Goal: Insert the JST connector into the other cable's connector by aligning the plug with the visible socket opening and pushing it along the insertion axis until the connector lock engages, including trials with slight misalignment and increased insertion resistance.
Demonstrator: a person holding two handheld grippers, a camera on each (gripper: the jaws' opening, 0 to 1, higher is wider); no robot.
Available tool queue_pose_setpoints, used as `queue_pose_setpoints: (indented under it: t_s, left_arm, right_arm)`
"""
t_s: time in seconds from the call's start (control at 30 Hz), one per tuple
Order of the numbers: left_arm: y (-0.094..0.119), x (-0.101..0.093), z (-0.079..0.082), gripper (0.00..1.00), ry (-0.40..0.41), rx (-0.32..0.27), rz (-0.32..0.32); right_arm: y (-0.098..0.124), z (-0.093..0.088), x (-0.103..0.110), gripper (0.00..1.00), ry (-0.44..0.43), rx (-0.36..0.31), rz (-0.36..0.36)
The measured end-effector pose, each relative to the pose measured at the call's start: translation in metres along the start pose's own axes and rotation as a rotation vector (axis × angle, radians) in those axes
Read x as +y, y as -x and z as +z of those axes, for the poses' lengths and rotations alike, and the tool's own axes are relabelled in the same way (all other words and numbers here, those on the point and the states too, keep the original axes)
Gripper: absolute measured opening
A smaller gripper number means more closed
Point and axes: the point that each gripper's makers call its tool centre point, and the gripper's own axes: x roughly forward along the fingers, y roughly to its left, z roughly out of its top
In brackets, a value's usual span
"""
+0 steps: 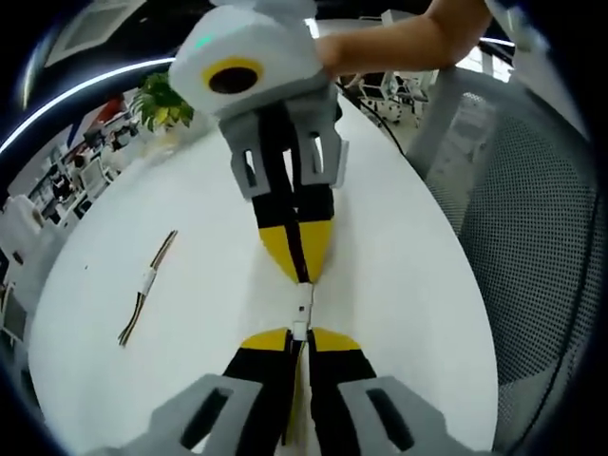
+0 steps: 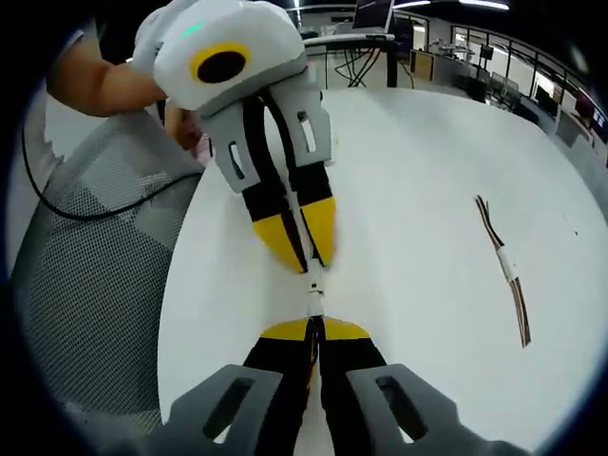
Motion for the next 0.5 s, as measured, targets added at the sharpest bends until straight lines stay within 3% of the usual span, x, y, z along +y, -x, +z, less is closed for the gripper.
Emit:
queue_pose_setpoints:
  t_s: [0.5]
  left_arm:
    - [0.0013,-0.0039,-0.0015,0.0,-0.062,-0.013,-0.022]
  right_arm:
    - [0.0006,-0.0012,-0.0026,0.0,-0.011,0.027,0.013]
